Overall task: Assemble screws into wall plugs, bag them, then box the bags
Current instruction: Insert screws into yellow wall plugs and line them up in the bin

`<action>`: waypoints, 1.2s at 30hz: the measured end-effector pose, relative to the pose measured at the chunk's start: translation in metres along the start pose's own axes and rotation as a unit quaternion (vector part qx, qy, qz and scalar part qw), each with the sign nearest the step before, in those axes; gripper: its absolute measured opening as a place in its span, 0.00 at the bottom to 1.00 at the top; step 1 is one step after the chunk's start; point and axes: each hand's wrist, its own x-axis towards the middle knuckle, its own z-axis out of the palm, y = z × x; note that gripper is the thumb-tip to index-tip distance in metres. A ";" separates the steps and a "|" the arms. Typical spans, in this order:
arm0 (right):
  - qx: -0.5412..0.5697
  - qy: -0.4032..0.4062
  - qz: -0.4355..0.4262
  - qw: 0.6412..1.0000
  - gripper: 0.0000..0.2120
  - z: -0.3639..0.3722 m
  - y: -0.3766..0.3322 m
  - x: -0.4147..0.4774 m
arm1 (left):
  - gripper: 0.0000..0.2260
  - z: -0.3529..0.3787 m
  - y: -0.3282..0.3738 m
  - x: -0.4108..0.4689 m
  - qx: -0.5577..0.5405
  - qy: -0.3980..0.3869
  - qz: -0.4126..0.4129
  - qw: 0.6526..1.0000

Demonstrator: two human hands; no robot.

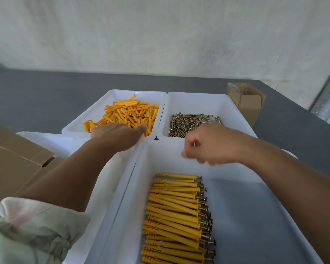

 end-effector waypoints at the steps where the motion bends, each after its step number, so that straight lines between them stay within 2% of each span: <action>1: 0.026 0.077 -0.016 0.997 0.11 -0.003 0.002 0.003 | 0.41 0.000 0.000 0.000 0.001 -0.001 0.000 1.000; 3: 0.051 0.198 -0.018 0.979 0.13 -0.005 0.010 0.010 | 0.42 0.000 0.000 0.001 0.003 -0.001 0.002 1.000; 5: 0.012 0.234 0.011 0.972 0.18 -0.003 0.023 0.016 | 0.42 0.000 0.000 0.001 0.006 0.001 0.006 1.000; 7: -0.022 0.193 0.055 0.979 0.23 0.003 0.036 0.020 | 0.42 0.000 0.001 0.001 0.009 0.000 0.008 1.000; 11: -0.056 0.059 0.138 0.987 0.36 0.011 0.051 0.028 | 0.43 0.000 0.001 0.002 0.017 -0.003 0.003 1.000; 13: -0.063 0.032 0.152 0.986 0.39 0.011 0.053 0.032 | 0.44 0.001 0.001 0.003 0.021 -0.001 0.003 1.000; 21: -0.062 0.010 0.162 0.985 0.35 0.012 0.059 0.040 | 0.42 0.004 -0.001 0.005 0.026 0.015 0.011 1.000; 27: -0.049 0.003 0.152 0.987 0.31 0.011 0.060 0.039 | 0.35 0.004 -0.001 0.005 -0.004 0.038 0.012 0.999; 36: -0.050 0.017 0.137 0.989 0.31 0.011 0.060 0.038 | 0.28 0.000 0.003 0.003 -0.047 0.085 0.015 0.995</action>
